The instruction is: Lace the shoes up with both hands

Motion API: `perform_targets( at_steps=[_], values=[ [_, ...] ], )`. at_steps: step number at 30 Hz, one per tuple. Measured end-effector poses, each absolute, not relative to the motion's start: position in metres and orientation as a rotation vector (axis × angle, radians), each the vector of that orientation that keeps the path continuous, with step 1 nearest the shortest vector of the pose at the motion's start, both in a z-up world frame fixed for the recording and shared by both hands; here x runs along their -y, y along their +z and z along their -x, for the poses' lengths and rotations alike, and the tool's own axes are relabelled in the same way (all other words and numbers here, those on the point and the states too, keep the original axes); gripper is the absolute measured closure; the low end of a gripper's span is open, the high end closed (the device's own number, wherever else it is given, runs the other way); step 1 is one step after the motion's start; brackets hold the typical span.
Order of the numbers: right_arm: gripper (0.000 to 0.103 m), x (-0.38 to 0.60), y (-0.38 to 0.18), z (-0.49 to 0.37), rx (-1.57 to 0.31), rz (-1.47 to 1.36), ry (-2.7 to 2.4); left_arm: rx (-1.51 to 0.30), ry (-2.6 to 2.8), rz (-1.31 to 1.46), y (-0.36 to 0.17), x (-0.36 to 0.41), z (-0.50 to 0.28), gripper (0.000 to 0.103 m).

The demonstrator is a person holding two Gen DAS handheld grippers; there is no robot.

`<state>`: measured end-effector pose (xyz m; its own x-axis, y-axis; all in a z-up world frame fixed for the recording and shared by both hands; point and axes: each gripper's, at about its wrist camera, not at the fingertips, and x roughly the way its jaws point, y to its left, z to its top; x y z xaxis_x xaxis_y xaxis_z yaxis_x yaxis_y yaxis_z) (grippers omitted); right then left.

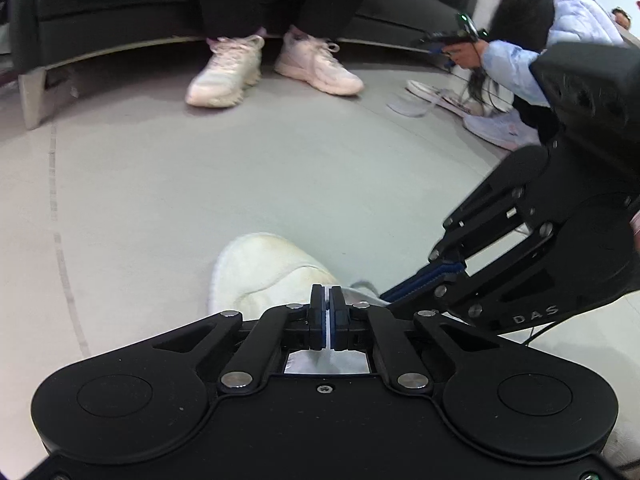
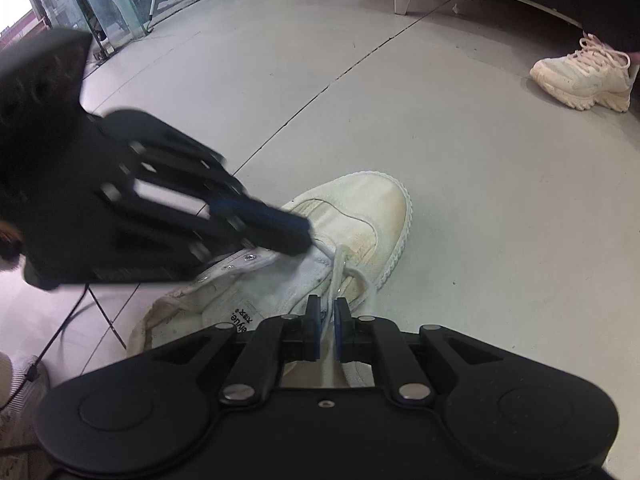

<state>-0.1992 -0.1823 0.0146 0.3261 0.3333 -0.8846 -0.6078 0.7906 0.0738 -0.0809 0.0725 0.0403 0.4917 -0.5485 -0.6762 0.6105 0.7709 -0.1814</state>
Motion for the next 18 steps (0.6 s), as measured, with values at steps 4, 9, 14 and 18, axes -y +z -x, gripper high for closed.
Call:
perform_targets(
  at_steps=[4,9,14,18],
  values=[
    [0.097,0.176,0.02,0.206,-1.022,0.349,0.652,-0.781,-0.71,-0.041,0.057,-0.088,0.085,0.102],
    [0.097,0.15,0.043,0.226,-0.752,0.605,0.777,-0.775,-0.705,-0.065,0.063,-0.088,0.092,0.102],
    [0.097,0.131,0.027,0.233,-0.651,0.836,0.867,-0.764,-0.702,-0.09,0.069,-0.085,0.095,0.102],
    [0.097,0.133,0.02,0.229,-0.659,0.852,0.872,-0.762,-0.698,-0.062,0.071,-0.089,0.095,0.102]
  ],
)
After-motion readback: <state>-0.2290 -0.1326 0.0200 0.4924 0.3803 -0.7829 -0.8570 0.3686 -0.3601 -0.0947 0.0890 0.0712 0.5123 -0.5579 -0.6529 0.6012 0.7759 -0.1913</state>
